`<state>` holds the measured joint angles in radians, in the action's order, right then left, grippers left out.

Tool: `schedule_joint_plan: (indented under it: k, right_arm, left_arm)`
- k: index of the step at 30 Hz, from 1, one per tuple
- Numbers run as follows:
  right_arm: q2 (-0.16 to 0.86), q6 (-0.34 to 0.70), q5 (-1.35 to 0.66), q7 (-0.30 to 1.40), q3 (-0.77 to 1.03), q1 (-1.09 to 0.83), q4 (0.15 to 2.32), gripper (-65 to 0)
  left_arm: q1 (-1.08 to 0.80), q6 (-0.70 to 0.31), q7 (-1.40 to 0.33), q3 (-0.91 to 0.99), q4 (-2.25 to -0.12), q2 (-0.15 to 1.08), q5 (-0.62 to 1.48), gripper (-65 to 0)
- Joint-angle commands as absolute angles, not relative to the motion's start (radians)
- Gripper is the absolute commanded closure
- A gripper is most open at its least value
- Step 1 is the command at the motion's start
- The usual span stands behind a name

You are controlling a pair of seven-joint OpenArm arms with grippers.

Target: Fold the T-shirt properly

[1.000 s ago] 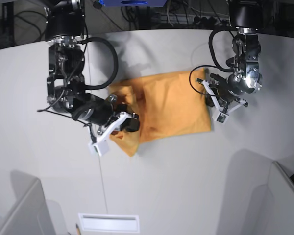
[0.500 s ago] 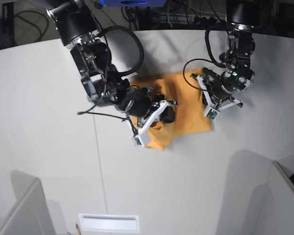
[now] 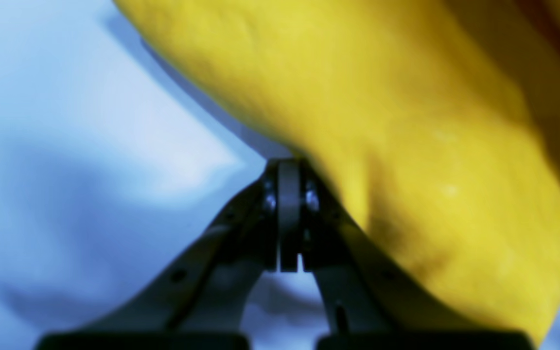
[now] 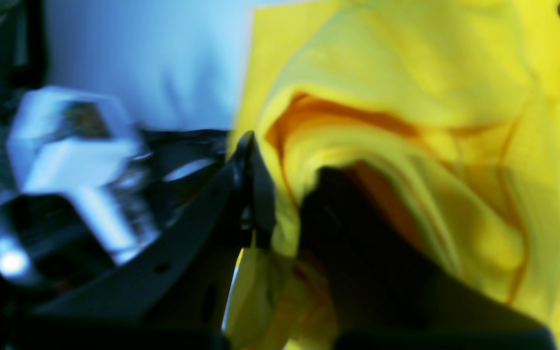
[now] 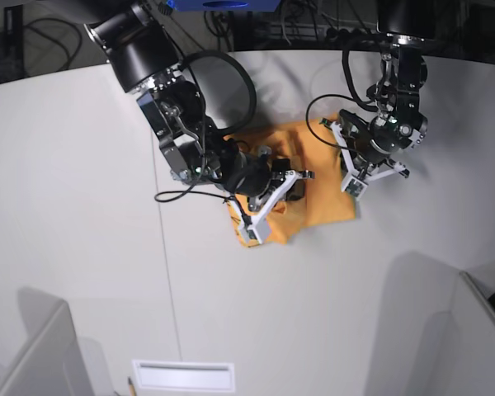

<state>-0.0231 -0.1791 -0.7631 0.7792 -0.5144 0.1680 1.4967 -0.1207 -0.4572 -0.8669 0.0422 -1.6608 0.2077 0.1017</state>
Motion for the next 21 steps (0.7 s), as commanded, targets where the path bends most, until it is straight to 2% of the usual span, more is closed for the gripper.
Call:
schedule_joint_plan:
  k: [1,6,8,10,13,15,21]
  right_arm:
    - [-0.039,-0.171,-0.779,0.762,-0.513,0.193,1.492,0.0]
    - [-0.039,-0.174,-0.779,0.768,-0.513,0.196,1.469,0.0]
    - [-0.039,-0.188,-0.779,0.769,-0.513,0.194,1.469,0.0]
    - [-0.035,-0.245,-0.779,0.769,-0.513,0.196,1.471,0.0]
    - [-0.033,-0.306,-0.779,0.769,-0.515,0.196,1.488,-23.7]
    - [-0.033,-0.306,-0.777,0.769,-0.515,0.196,1.503,-32.4]
    - [-0.024,-0.335,-0.777,0.762,-0.657,0.252,1.523,-33.3]
  left_arm:
    - [-0.12,-0.463,-0.849,0.05,-1.701,0.214,0.105,0.0]
    - [-0.2,-0.478,-0.849,0.24,-1.799,0.213,0.108,0.0]
    - [-0.223,-0.533,-0.849,0.325,-1.813,0.214,0.108,0.0]
    - [-0.232,-0.576,-0.849,0.412,-1.816,0.214,0.108,0.0]
    - [-0.249,-0.596,-0.849,0.545,-1.804,0.222,0.108,0.0]
    - [-0.257,-0.61,-0.849,0.605,-1.794,0.237,0.108,0.0]
    - [-0.263,-0.638,-0.849,0.74,-1.77,0.266,0.108,0.0]
